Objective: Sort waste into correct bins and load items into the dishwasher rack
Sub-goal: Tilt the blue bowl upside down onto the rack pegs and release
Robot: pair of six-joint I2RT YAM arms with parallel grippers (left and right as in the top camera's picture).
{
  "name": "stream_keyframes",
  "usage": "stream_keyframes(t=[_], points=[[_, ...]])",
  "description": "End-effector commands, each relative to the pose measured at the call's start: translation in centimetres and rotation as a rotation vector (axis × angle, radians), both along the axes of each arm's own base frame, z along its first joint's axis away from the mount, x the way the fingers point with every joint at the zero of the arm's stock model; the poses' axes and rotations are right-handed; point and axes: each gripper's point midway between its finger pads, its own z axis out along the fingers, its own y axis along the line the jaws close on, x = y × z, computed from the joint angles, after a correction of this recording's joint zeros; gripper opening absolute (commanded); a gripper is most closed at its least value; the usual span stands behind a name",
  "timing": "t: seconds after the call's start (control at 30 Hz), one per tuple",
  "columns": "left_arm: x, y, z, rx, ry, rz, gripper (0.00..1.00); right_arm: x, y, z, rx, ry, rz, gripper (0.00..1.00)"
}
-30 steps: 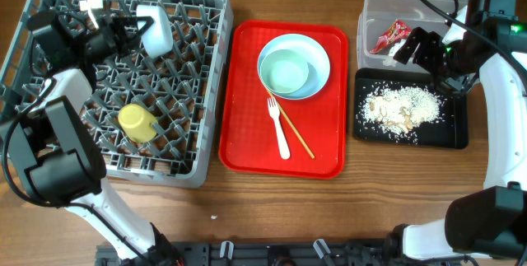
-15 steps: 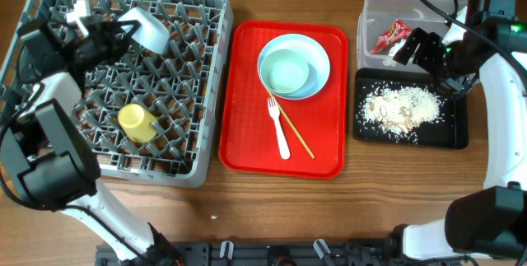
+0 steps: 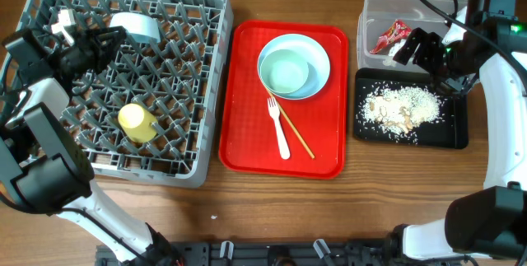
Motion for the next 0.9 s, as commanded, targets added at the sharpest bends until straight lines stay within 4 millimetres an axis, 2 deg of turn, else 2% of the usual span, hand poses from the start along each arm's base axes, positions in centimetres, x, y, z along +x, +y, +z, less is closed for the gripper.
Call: stream_keyframes(t=[0.0, 0.1, 0.27, 0.33, 0.43, 0.47, 0.57, 0.7, 0.87], points=[[-0.3, -0.3, -0.1, 0.0, -0.015, -0.021, 0.13, 0.0, 0.1, 0.6, 0.004, -0.019, 0.006, 1.0], [-0.6, -0.6, 0.0, -0.019, -0.012, -0.04, 0.14, 0.0, 0.1, 0.6, 0.004, -0.019, 0.005, 1.0], [-1.0, -0.9, -0.2, -0.049, 0.021, -0.053, 0.37, 0.0, 0.1, 0.6, 0.004, -0.019, 0.005, 1.0], [-1.1, -0.9, -0.4, -0.044, 0.02, -0.055, 0.52, 0.0, 0.1, 0.6, 0.003, -0.019, 0.006, 1.0], [-1.1, -0.9, -0.3, -0.043, 0.022, -0.052, 0.66, 0.0, 0.1, 0.6, 0.003, -0.019, 0.006, 1.0], [-1.1, -0.8, -0.3, -0.04, 0.028, -0.046, 0.77, 0.0, 0.1, 0.6, 0.003, -0.019, 0.006, 1.0], [-1.0, -0.7, -0.6, -0.032, 0.062, -0.017, 1.0, 0.0, 0.1, 0.6, 0.004, -0.02, 0.006, 1.0], [-1.3, -0.6, 0.0, -0.006, 0.069, 0.0, 1.0, 0.1, 0.1, 0.6, 0.003, -0.022, 0.006, 1.0], [-2.1, -0.9, 1.9, 0.058, 0.071, 0.027, 1.0, 0.1, 0.1, 0.6, 0.002, -0.023, 0.007, 1.0]])
